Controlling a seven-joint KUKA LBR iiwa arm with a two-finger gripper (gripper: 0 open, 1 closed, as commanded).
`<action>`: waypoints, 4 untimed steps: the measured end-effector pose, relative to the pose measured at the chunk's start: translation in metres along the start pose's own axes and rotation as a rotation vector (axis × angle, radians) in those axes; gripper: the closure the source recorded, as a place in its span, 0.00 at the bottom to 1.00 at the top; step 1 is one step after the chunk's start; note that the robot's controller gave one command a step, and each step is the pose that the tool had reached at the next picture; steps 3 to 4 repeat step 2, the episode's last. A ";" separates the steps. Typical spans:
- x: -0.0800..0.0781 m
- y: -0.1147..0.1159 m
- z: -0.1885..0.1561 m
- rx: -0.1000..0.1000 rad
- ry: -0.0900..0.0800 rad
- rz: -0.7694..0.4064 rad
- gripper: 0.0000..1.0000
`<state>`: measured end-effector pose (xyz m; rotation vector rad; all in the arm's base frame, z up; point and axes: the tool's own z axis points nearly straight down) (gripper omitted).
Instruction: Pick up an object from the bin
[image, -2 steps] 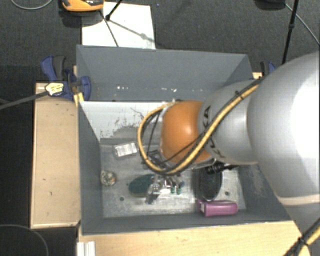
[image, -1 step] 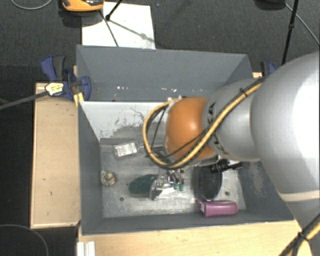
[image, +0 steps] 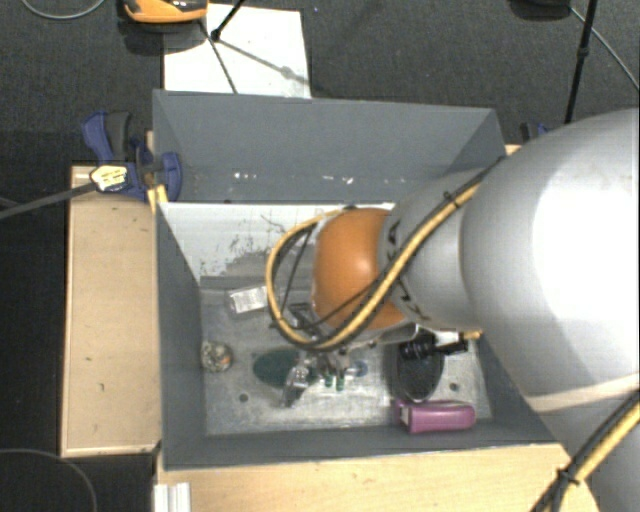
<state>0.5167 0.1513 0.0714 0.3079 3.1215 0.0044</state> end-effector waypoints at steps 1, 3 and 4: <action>-0.001 0.000 -0.001 0.001 0.001 0.000 0.00; -0.003 0.001 -0.003 -0.002 -0.006 0.000 1.00; -0.003 0.001 -0.003 -0.002 -0.006 0.000 1.00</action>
Offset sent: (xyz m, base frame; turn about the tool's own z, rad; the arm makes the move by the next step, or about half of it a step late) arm 0.0000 0.0000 0.0000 0.0000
